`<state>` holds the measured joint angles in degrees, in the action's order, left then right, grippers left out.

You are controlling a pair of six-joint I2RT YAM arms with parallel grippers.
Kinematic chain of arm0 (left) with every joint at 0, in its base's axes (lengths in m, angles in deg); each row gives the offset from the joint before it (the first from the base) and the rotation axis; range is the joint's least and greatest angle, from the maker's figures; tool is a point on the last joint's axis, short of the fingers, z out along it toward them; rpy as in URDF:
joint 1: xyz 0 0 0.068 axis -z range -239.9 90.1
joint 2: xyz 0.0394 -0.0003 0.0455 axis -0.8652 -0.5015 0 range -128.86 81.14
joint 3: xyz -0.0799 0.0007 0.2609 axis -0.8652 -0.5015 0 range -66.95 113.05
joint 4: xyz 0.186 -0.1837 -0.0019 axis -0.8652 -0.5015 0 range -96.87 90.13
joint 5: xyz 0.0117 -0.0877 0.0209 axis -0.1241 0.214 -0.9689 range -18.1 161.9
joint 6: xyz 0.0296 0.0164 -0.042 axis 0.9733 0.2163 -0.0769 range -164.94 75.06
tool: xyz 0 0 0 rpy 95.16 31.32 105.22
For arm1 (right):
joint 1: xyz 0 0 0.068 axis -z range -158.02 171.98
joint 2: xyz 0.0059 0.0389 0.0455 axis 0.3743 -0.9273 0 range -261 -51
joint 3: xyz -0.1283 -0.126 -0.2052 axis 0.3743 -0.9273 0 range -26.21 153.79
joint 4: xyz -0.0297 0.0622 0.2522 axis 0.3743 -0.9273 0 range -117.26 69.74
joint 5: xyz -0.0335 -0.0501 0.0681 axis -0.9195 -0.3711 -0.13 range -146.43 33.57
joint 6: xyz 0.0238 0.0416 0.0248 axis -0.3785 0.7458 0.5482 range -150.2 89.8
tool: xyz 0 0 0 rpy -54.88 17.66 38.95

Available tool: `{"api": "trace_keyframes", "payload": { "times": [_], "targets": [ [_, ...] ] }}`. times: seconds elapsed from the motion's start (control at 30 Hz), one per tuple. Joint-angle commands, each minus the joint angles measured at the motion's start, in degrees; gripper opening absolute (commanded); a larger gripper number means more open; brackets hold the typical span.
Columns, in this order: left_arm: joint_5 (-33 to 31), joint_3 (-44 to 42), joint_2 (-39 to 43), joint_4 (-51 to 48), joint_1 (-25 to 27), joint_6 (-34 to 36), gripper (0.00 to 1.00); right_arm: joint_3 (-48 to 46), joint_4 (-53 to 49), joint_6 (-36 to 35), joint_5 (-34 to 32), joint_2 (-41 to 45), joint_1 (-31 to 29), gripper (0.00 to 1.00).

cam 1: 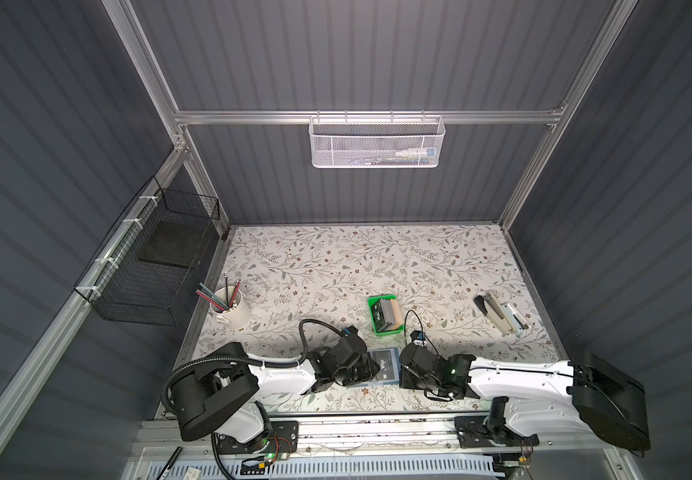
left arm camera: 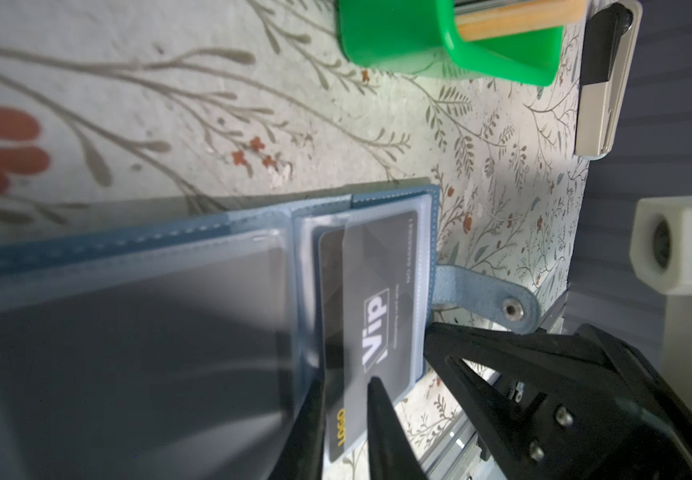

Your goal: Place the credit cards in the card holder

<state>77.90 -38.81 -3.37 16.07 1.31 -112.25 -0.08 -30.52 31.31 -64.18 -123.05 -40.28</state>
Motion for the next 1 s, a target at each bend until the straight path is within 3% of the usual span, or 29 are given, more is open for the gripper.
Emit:
{"api": "trace_keyframes", "payload": {
  "times": [0.0, 0.4, 0.97],
  "targets": [
    [0.59, 1.57, -0.91, 0.84, 0.49, 0.21, 0.2, -1.55, -0.62, 0.6, 0.0, -0.47, -0.23, 0.07],
    [1.74, 1.74, -1.4, 2.19, 0.49, 0.02, 0.2, -1.53, -0.66, 0.53, -0.01, -0.26, -0.16, 0.07],
    [-0.27, 1.17, 2.73, -3.8, 0.49, 0.91, 0.24, -0.65, -1.75, 0.1, -0.25, 0.34, -0.21, 0.1]
  ]
}}
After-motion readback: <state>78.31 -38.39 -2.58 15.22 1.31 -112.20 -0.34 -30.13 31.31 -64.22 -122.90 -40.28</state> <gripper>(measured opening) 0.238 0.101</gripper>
